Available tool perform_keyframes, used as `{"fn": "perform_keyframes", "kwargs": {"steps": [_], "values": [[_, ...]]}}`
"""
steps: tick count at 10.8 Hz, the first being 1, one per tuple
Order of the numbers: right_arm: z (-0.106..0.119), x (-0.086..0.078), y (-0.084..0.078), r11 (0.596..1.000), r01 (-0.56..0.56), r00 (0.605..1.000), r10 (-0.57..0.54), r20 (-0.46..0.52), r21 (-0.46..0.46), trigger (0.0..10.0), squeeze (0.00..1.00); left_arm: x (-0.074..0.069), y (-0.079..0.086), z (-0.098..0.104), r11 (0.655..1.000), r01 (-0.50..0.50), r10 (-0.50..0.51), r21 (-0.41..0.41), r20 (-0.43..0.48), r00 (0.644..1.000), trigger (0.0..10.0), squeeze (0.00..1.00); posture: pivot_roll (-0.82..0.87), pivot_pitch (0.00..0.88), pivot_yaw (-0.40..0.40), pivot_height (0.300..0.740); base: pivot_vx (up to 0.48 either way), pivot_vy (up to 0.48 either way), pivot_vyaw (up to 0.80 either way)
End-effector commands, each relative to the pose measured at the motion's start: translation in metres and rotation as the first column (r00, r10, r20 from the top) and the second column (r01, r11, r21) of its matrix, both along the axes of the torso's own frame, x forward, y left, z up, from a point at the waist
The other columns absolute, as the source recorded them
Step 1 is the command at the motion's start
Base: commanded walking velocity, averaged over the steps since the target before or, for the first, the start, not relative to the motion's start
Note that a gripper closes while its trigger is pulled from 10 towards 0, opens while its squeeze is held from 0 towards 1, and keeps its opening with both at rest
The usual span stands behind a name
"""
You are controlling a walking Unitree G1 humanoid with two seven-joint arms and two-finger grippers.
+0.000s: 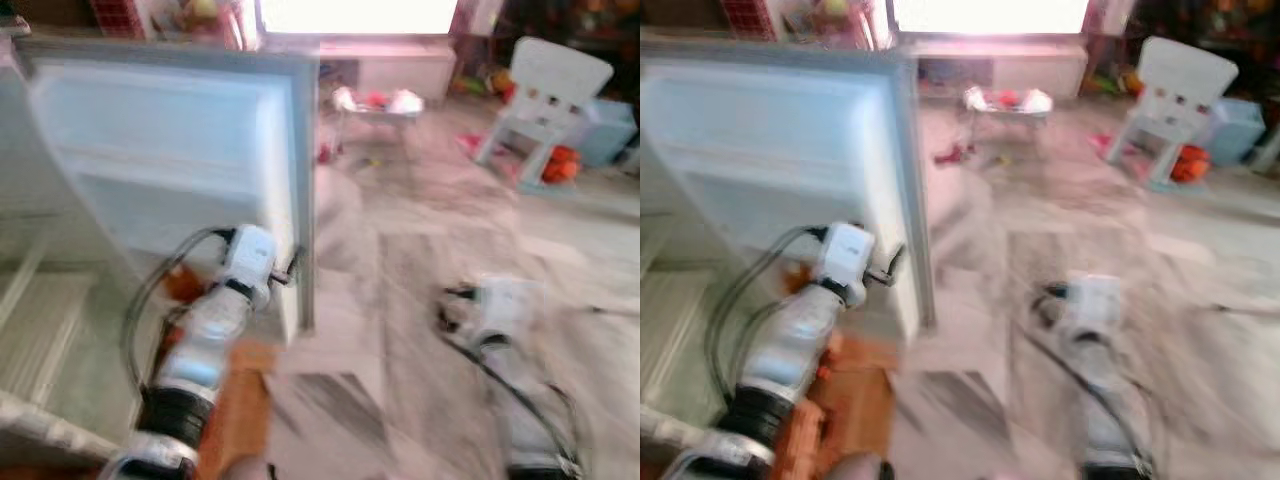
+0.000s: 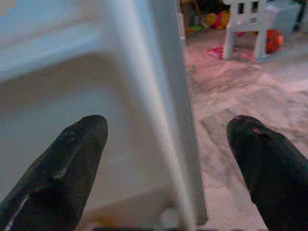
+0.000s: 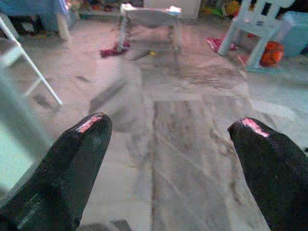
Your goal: Restocking fridge
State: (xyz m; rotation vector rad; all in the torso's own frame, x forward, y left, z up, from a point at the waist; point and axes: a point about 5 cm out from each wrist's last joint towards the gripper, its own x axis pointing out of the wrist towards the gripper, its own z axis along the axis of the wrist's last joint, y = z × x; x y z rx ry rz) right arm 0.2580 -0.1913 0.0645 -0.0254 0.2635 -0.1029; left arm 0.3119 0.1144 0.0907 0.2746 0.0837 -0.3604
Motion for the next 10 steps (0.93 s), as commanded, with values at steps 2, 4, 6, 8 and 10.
{"fn": "perform_keyframes", "kwargs": {"steps": [2,4,6,8,10], "values": [[0.005,-0.002,-0.013,0.999,0.035,0.999,-0.035,0.024,-0.032,10.0,0.0,-0.007,-0.01,0.0,0.999,0.039,-0.039,0.019,0.026,0.999,10.0,0.0,0.08,0.042,-0.029,0.74,0.456,0.0,0.0],[0.004,0.001,-0.011,0.999,0.031,0.999,-0.03,0.028,-0.04,10.0,0.0,-0.017,-0.003,-0.008,0.998,0.019,-0.021,0.061,0.032,0.999,10.0,0.0,0.08,0.036,-0.03,0.74,0.187,-0.388,0.0],[0.004,0.006,-0.007,0.999,0.038,0.999,-0.037,0.034,-0.012,10.0,0.0,-0.027,-0.002,-0.018,0.998,0.036,-0.036,0.045,-0.01,0.999,10.0,0.0,0.07,0.024,-0.027,0.74,0.0,-0.48,-0.28],[0.005,0.009,-0.007,0.999,0.038,0.999,-0.037,0.035,-0.034,10.0,0.0,-0.027,-0.002,-0.018,0.997,0.036,-0.036,0.071,0.005,0.999,10.0,0.0,0.09,0.018,-0.024,0.74,0.0,-0.48,-0.8],[0.007,0.014,-0.007,0.998,0.052,0.997,-0.051,0.051,-0.031,10.0,0.0,-0.021,0.006,-0.006,0.996,-0.023,0.019,0.091,0.042,0.999,10.0,0.0,0.11,0.04,-0.022,0.74,0.0,-0.476,-0.8]]}}
